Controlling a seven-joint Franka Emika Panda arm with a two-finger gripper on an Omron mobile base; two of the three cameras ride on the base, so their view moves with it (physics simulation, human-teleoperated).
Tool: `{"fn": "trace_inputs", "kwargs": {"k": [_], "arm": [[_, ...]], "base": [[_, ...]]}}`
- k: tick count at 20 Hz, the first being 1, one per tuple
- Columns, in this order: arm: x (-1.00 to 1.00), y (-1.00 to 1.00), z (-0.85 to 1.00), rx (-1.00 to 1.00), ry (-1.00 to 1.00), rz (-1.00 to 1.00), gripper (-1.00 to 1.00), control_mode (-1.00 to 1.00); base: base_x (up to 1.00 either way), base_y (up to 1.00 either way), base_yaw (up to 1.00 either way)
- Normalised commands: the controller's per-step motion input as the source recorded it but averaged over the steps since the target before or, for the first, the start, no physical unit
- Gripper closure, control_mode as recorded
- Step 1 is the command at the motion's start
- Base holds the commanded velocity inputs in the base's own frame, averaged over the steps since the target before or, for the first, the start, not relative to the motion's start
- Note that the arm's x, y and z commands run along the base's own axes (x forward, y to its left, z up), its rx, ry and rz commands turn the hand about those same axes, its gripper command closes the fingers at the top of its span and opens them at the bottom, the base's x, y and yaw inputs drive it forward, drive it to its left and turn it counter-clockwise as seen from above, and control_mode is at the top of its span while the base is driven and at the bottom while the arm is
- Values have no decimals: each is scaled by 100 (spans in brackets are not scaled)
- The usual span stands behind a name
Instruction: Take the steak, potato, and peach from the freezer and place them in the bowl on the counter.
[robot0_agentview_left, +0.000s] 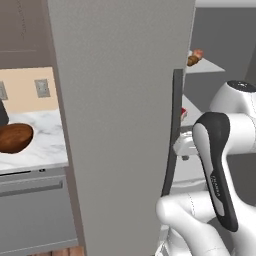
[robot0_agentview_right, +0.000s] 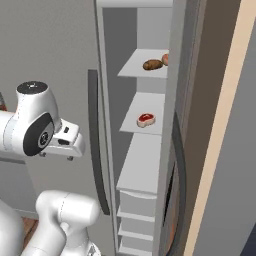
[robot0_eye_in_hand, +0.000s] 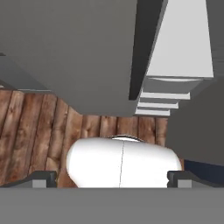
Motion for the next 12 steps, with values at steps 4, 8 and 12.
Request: {"fn": "trace_inputs", "kwargs": {"k": [4,8,12], "arm": [[0,0,0,0,0,0,-100,100],[0,0,0,0,0,0,-100,100],[0,0,0,0,0,0,-100,100]], "base": [[24,-36,0],[36,-31,0],[45,-27,0]]}}
